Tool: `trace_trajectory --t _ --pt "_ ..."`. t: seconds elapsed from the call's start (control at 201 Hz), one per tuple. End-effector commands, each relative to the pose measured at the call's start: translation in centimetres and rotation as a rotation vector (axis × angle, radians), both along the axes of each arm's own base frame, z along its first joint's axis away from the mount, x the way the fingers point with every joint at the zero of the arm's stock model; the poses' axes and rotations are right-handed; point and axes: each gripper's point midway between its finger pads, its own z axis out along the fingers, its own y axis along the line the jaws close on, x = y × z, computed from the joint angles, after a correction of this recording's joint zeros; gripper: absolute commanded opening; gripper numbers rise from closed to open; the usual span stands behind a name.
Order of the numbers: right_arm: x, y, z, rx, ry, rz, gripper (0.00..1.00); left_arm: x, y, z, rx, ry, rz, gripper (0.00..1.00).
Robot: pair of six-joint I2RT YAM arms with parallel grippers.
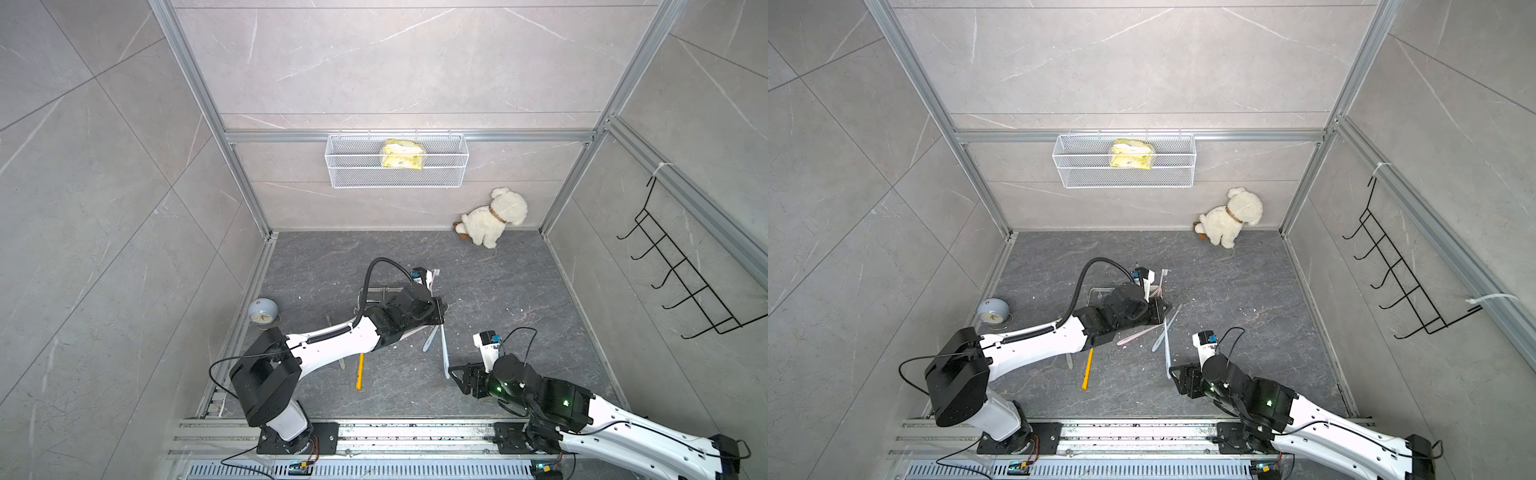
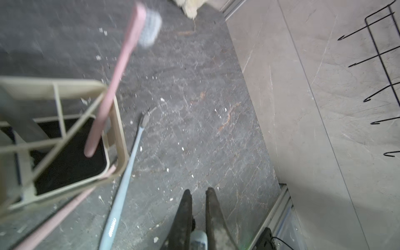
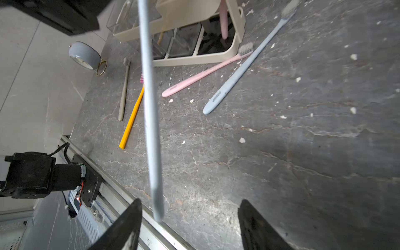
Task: Place the toothbrush into the toothbrush holder
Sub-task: Pick up the toothbrush from the center of the board.
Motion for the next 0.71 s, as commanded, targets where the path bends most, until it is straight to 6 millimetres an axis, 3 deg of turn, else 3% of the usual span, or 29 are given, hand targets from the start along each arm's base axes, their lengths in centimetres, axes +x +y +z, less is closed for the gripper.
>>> trace_trajectory --t 0.0,0.125,0.174,0.259,0.364,0.493,0.702 --pt "0.1 -2.1 -0.6 -0.019 -0.009 -0.074 0.73 3.1 3.9 8.1 0.041 -0.205 0.058 0.00" --pt "-0.2 -3.5 -1.8 0.012 0.000 -0.123 0.75 5.8 6.1 11.9 0.136 -0.449 0.154 0.00" --pt "-0.3 -3.7 -2.3 0.022 0.008 -0.130 0.75 6.3 5.8 13.7 0.119 -0.596 0.174 0.00" --pt "-0.7 -3.3 -2.9 0.045 0.032 -0.113 0.75 7.2 5.1 14.9 0.108 -0.765 0.185 0.00" --pt "-1.1 -2.5 -3.8 0.056 0.072 -0.086 0.75 8.6 3.8 15.2 0.117 -0.838 0.198 0.00" --pt "-1.1 -1.7 -4.6 0.022 0.095 -0.063 0.75 10.5 2.1 14.0 0.141 -0.889 0.218 0.00" --pt "-1.0 -0.3 -4.3 -0.059 0.101 0.002 0.76 11.9 1.9 11.4 0.181 -0.916 0.267 0.00"
